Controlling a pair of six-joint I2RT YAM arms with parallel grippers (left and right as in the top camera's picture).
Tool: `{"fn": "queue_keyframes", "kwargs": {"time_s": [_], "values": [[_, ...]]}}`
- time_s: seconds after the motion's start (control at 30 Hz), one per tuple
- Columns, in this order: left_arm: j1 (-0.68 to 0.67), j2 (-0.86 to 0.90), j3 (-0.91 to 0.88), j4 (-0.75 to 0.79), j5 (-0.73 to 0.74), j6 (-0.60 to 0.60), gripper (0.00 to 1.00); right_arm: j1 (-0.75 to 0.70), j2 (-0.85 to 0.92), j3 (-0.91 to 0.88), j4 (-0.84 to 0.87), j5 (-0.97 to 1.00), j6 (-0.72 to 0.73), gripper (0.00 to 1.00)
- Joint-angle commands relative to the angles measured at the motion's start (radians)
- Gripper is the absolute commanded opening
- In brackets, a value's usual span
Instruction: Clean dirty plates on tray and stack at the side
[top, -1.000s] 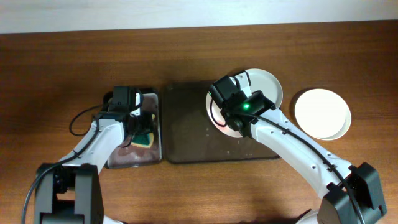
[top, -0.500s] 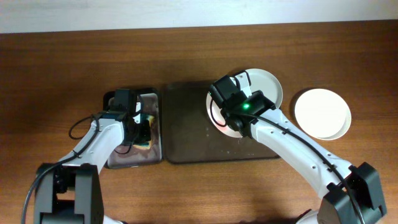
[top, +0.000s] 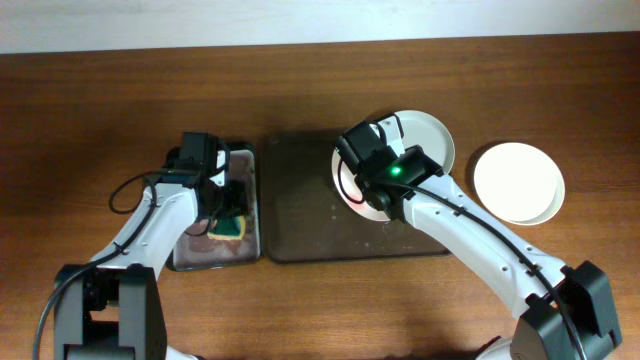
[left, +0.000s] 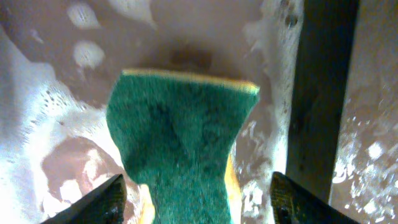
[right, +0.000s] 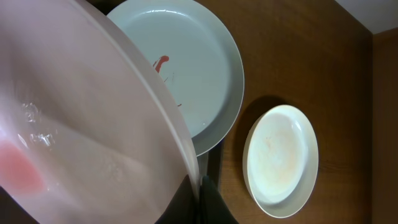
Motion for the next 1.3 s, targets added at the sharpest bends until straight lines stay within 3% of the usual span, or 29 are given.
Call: {"fn": "queue_keyframes", "kwargs": {"time_s": [0.0,0.3,0.37,0.4,0.43,0.47,0.53,0.57,0.67,0.7,0.73,1.0,1.27], "values": [[0.003,0.002,0.011,0.019,-0.011,0.002,0.73,0.005,-0.030,0.022,0.000,0.016,0.016,0.04],[0.003,0.125,0.009,0.068,-0.052,0.002,0.76,0.005,-0.030,0.022,0.000,0.016,0.016,0.04],[0.003,0.134,0.009,0.079,-0.052,0.002,0.71,0.005,-0.030,0.022,0.000,0.016,0.016,0.04],[0.003,0.134,0.009,0.084,-0.052,0.002,0.58,0.005,-0.030,0.022,0.000,0.016,0.016,0.04],[0.003,0.134,0.010,0.094,-0.052,0.002,0.34,0.005,-0.030,0.022,0.000,0.016,0.016,0.04],[0.003,0.134,0.014,0.100,-0.052,0.002,0.22,0.005,-0.030,0.022,0.000,0.016,0.016,0.04],[0.003,0.133,0.021,0.106,-0.052,0.002,0.12,0.005,-0.030,0.022,-0.001,0.016,0.016,0.04],[0.003,0.133,0.028,0.105,-0.053,0.002,0.00,0.005,-0.030,0.022,-0.003,0.016,0.016,0.04],[0.003,0.130,0.044,0.100,-0.054,0.002,0.00,0.005,-0.030,0.022,-0.005,0.016,0.016,0.04],[0.003,0.128,0.054,0.088,-0.053,0.002,0.09,0.005,-0.030,0.022,-0.005,0.016,0.016,0.04],[0.003,0.125,0.061,0.077,-0.053,0.002,0.40,0.005,-0.030,0.022,-0.005,0.016,0.016,0.04],[0.003,0.020,0.130,-0.055,-0.051,0.002,0.90,0.005,-0.036,0.024,-0.003,0.029,0.039,0.04],[0.003,-0.003,0.129,-0.152,-0.018,0.002,0.97,0.054,-0.089,0.061,-0.023,0.203,0.030,0.04]]}}
